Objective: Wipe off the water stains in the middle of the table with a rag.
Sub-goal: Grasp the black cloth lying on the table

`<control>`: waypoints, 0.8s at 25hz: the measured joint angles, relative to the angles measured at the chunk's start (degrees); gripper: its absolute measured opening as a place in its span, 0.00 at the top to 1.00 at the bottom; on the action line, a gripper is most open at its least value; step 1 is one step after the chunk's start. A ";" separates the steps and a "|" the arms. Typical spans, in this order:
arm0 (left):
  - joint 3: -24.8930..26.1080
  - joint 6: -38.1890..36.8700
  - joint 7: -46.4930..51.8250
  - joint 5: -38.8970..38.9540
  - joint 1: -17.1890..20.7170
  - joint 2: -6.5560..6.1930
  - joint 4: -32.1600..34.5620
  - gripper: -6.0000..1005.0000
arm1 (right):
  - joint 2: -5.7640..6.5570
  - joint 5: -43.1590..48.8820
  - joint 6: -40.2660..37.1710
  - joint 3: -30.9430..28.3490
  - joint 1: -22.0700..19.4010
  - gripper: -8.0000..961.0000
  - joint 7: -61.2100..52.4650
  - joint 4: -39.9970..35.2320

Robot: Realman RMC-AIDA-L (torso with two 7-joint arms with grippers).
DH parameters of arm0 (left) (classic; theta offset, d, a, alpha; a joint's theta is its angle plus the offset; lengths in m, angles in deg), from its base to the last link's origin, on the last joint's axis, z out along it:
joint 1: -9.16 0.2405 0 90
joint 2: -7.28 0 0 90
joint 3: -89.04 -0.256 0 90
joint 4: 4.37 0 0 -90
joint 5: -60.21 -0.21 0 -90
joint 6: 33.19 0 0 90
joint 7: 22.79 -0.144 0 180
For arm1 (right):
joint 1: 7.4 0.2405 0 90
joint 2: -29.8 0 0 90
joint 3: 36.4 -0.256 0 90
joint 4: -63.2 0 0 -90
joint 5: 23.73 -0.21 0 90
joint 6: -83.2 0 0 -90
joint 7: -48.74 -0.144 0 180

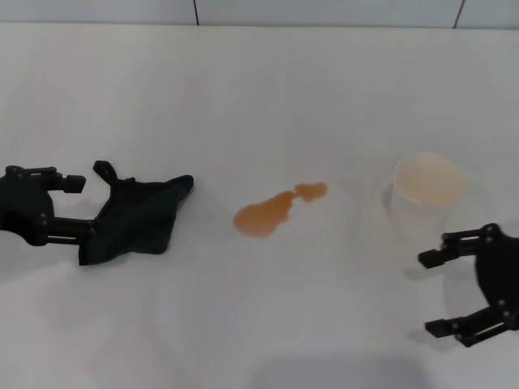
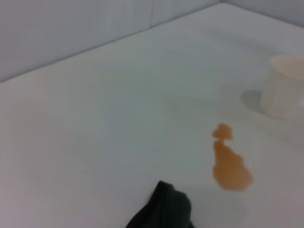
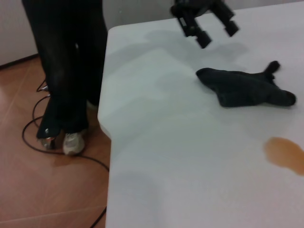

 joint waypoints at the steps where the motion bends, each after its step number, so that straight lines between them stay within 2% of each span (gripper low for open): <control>1: 0.00 0.23 0.51 -1.09 -0.74 -0.02 -0.15 0.13 | -0.02 -0.09 0.99 1.52 0.36 0.10 -0.27 0.00; 4: 0.00 1.09 2.33 -5.06 -2.99 0.19 -0.57 0.13 | -0.07 -0.51 3.74 5.21 1.32 0.10 -0.81 0.00; 11: -0.02 3.00 5.42 -13.56 -7.67 2.02 -2.13 0.13 | -0.15 -1.28 7.20 10.05 3.82 0.10 -1.96 1.27; 20: -1.90 7.73 5.33 -14.91 -9.04 2.26 -6.38 0.13 | -0.19 -1.43 7.86 11.69 6.89 0.10 -2.79 3.66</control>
